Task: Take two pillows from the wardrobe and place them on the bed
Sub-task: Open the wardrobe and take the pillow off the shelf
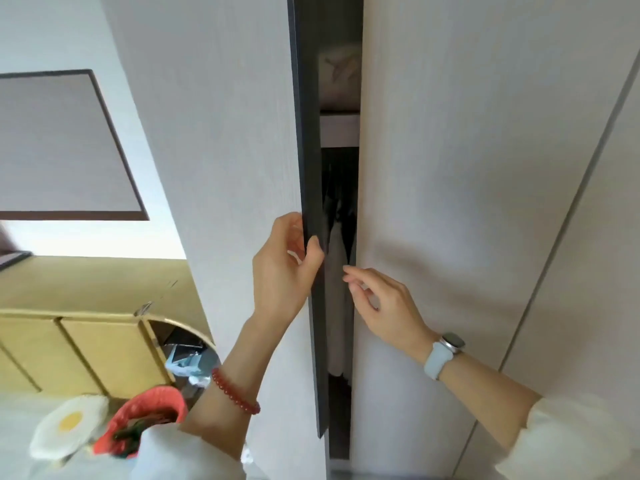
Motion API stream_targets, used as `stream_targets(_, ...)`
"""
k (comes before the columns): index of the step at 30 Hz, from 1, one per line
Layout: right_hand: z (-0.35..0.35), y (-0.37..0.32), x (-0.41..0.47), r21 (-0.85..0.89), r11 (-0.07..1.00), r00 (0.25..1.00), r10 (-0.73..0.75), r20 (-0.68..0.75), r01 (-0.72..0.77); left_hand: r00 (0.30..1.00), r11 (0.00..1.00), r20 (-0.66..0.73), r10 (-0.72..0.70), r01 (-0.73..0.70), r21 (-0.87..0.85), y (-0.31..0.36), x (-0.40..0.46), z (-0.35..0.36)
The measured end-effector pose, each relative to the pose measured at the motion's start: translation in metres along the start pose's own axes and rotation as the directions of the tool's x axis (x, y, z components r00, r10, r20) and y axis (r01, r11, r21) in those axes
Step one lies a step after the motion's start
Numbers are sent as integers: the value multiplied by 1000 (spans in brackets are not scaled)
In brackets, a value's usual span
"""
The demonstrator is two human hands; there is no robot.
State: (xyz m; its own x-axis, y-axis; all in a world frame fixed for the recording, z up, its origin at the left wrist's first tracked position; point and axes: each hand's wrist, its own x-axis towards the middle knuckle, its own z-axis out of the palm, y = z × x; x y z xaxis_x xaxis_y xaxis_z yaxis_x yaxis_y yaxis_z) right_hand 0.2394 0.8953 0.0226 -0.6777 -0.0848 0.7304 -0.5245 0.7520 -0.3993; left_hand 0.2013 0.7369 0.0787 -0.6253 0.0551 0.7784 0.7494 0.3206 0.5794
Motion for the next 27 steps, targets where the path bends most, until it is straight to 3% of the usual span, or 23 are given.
stream_targets(3, 30, -42, -13, 110, 990, 994, -99, 46, 93, 998, 1000, -61, 4, -4, -2, 7, -21, -44)
stream_targets(11, 107, -128, -15, 204, 929, 906, -354, 232, 310, 975, 996, -220, -32, 50, 77, -8, -59, -168)
stream_targets(16, 149, -174, 4, 206, 928, 850, -367, 377, 310, 913, 971, -398, -83, 163, 172, -31, -68, -231)
stream_targets(22, 166, -185, 21, 138, 939, 884, -343, 317, 315, 830, 878, -543, -128, 349, 327, -52, -60, -263)
stream_targets(27, 151, -160, 34, 40, 958, 909, -283, 305, 284, 908, 783, -417, -30, 281, 555, -55, -73, -228)
